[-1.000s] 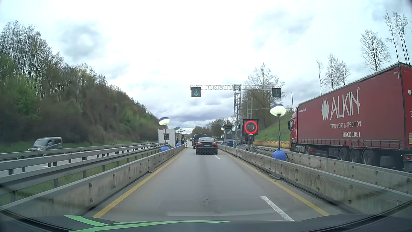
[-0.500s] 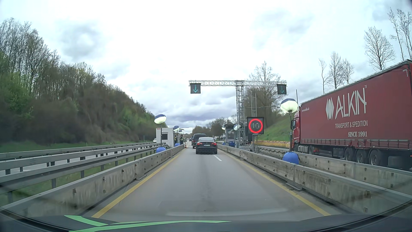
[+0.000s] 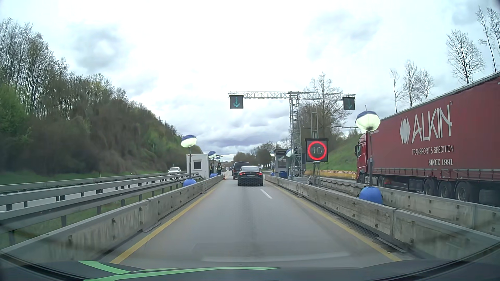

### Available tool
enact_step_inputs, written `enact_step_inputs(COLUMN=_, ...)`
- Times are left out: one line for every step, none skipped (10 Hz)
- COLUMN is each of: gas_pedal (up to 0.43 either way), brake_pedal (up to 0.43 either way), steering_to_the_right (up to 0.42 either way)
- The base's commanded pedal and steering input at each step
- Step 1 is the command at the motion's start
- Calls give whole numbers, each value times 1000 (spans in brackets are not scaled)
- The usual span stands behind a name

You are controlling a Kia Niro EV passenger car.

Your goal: Follow the waypoints while adhering to traffic rules and regulations

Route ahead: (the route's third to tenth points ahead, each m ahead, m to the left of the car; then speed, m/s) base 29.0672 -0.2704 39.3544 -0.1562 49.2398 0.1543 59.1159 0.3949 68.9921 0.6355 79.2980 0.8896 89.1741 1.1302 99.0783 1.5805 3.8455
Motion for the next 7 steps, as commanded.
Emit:
enact_step_inputs(gas_pedal=0, brake_pedal=0, steering_to_the_right=-2)
enact_step_inputs(gas_pedal=0, brake_pedal=0, steering_to_the_right=-2)
enact_step_inputs(gas_pedal=0, brake_pedal=0, steering_to_the_right=-2)
enact_step_inputs(gas_pedal=0, brake_pedal=0, steering_to_the_right=-2)
enact_step_inputs(gas_pedal=8, brake_pedal=0, steering_to_the_right=-2)
enact_step_inputs(gas_pedal=8, brake_pedal=0, steering_to_the_right=-3)
enact_step_inputs(gas_pedal=8, brake_pedal=0, steering_to_the_right=-3)
